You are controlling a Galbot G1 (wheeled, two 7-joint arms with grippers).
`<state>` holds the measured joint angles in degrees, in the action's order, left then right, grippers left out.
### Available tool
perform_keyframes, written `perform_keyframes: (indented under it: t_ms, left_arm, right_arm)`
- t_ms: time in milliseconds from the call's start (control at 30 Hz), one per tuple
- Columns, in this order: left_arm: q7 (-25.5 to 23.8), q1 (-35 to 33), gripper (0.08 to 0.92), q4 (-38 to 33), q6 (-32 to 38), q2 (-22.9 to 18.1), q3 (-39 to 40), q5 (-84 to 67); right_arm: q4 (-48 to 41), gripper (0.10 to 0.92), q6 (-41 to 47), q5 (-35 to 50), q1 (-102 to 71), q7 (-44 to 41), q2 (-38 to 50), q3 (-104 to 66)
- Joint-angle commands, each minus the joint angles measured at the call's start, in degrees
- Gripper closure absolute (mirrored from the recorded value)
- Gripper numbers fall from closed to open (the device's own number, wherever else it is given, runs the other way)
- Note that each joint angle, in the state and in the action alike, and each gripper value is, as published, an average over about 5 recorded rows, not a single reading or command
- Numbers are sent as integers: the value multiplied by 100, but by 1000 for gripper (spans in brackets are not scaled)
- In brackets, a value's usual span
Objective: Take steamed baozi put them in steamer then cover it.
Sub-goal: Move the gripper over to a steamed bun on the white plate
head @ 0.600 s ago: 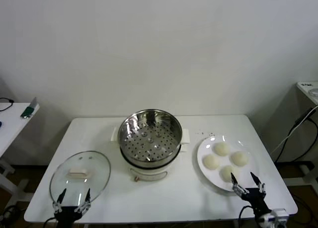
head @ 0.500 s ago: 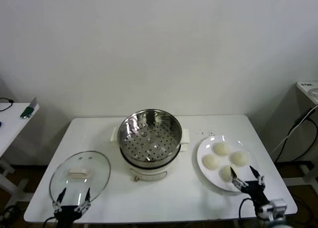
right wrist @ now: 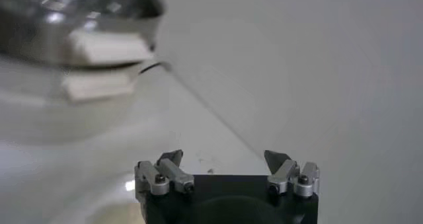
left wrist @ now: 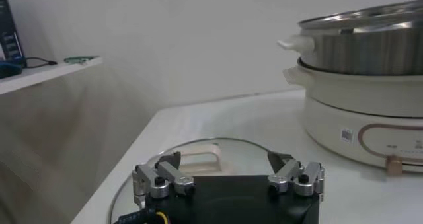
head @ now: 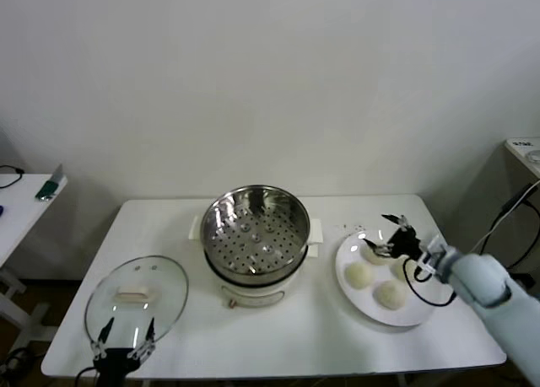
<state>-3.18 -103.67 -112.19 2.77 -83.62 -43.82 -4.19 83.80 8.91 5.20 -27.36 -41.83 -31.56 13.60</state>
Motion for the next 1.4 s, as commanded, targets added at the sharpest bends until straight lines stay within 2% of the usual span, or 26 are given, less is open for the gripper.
perform_keyframes:
  t_ms: [33,133,267,800,1100,1300,1400]
  left_arm:
    - [-10,2,177,39,11,1,18,26]
    - [-33,10,177,73,18,15,36,43]
    - [-64,45,177,124,16,40,37,52]
    - [-75,177,177,443,80,62,-33,90]
    - [-77,170,177,462,106,41,-35,109]
    - [-71,167,177,460,114,36,-30,123]
    - [-64,161,177,447,115,32,-35,129]
  right_arm:
    - [-1166,203,-651,-1038,3267,-2318,918,3201]
    - [-1529,203,-795,-966,4117,-2732,630,4130]
    - [-1951,203,-626,-593,4511,-2871,94,4732]
    - [-3787,203,-404,-446,3510,-2287,-2183,4200]
    - [-4175,211,-455,-790,3324,-2241,-2525,4124]
    - [-4195,319,-462,-1089,3233,-2131,-2542,3965]
    - [-4144,348,-472,-1081,3234,-2141,-2519,3956]
